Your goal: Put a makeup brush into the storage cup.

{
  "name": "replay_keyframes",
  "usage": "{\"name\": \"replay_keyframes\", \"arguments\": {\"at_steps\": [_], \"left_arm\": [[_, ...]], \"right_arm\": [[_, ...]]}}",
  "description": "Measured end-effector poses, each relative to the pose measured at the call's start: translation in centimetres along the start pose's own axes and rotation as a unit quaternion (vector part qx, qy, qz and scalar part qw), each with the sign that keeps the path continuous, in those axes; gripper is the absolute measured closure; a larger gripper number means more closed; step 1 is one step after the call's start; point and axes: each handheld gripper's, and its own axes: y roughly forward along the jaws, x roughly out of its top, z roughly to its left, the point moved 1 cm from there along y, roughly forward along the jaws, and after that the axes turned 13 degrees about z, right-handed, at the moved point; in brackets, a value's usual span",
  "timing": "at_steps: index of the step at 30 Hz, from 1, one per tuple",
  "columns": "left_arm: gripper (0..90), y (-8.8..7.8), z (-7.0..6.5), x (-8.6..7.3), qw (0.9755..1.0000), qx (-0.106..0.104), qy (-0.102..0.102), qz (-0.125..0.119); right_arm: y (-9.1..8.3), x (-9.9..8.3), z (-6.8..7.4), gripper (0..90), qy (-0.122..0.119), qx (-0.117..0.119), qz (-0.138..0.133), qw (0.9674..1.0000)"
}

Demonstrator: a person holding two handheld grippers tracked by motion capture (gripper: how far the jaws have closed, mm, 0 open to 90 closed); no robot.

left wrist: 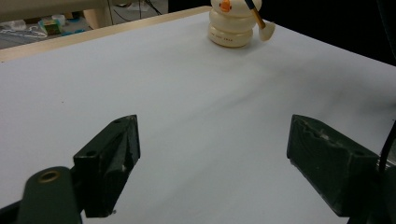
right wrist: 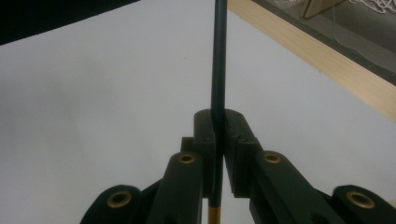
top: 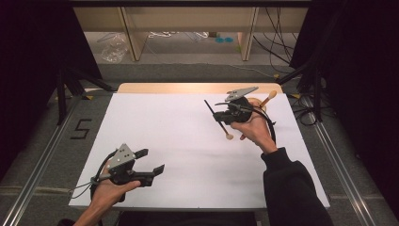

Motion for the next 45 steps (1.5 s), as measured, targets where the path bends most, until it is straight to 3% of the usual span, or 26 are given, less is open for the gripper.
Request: {"name": "replay_keyframes", "arguments": {"at_steps": [19,45], "left_arm": [[17.4,0.0,0.1,0.0,1.0,0.002,-0.002,-0.004],[17.4,0.1,0.0,0.3,1.0,0.0,-0.003,-0.007]], "right_arm": [[-0.9,-0.4,1.3,85.1,0.0,0.009,-0.064,0.9979],[-1.3,-1.7,3.2,85.1,-0.006,0.031,-0.105,0.994]]}}
